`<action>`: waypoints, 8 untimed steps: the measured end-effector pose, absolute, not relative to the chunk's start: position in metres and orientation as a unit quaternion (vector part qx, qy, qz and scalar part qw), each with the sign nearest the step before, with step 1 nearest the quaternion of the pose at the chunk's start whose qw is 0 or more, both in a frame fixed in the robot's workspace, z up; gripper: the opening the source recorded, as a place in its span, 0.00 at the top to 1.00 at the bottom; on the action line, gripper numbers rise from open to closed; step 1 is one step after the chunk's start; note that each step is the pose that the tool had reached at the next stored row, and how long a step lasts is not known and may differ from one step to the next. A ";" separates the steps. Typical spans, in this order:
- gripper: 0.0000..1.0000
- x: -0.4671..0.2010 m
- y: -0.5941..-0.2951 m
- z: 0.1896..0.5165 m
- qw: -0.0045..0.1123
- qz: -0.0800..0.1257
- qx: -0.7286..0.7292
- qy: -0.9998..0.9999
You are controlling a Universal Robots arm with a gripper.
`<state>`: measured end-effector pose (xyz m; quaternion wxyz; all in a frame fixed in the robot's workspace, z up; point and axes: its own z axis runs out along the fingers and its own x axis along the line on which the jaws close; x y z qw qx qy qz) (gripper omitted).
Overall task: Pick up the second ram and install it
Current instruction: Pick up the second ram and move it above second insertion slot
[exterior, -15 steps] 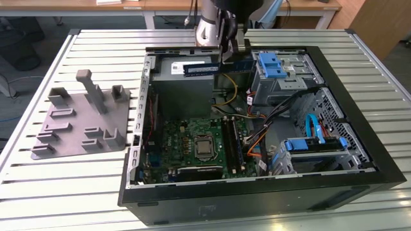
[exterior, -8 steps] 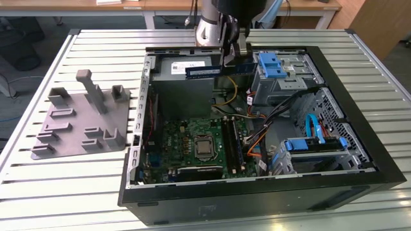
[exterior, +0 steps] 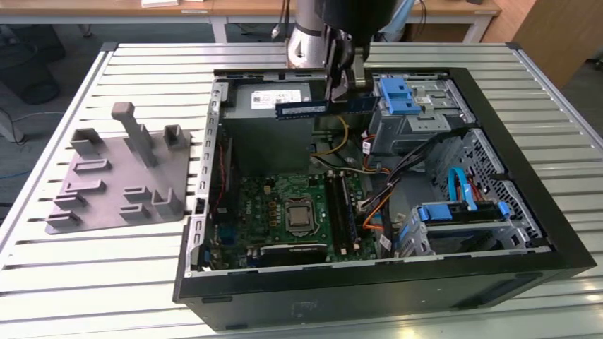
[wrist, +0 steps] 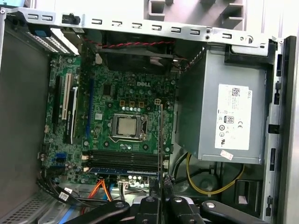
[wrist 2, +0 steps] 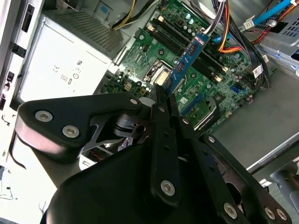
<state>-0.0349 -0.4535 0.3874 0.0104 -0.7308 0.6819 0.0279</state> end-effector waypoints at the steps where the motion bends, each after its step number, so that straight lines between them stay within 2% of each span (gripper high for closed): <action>1: 0.86 -0.035 -0.454 0.387 0.010 0.028 -0.731 0.682; 8: 0.86 -0.032 -0.454 0.382 0.010 0.028 -0.731 0.682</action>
